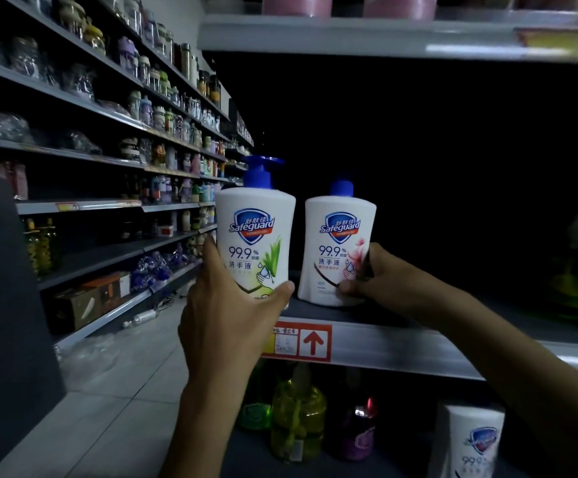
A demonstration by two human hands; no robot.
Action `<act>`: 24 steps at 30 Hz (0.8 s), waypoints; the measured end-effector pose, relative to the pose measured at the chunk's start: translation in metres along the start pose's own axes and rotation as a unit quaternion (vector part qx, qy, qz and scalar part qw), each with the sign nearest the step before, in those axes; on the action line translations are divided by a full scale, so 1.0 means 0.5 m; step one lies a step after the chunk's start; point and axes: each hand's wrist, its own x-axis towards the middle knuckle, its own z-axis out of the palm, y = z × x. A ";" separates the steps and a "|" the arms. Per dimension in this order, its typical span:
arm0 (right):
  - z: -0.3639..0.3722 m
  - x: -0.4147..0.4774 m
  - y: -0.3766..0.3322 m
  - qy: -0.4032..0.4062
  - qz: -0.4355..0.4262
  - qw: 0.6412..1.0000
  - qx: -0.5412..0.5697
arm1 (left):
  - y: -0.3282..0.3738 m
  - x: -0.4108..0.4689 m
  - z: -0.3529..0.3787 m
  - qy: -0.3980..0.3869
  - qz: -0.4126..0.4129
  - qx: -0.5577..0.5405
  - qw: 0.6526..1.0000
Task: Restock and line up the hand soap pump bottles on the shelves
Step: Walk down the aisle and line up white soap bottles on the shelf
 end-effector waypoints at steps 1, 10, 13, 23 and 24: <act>0.004 0.005 -0.001 0.001 0.003 1.000 -0.002 | -0.001 0.000 0.002 0.008 -0.003 0.008 1.000; 0.026 0.025 -0.010 0.008 0.011 1.000 -0.008 | -0.021 0.010 -0.001 -0.028 0.014 0.020 0.999; 0.030 0.020 -0.008 0.033 0.016 0.999 -0.029 | -0.024 0.009 0.000 -0.020 0.018 0.044 0.999; 0.039 -0.062 -0.065 0.161 0.008 0.961 -0.226 | -0.043 0.010 -0.003 -0.033 0.051 0.059 0.996; 0.037 -0.085 -0.066 0.243 -0.043 0.930 -0.271 | -0.047 0.004 -0.004 -0.018 0.053 0.029 0.998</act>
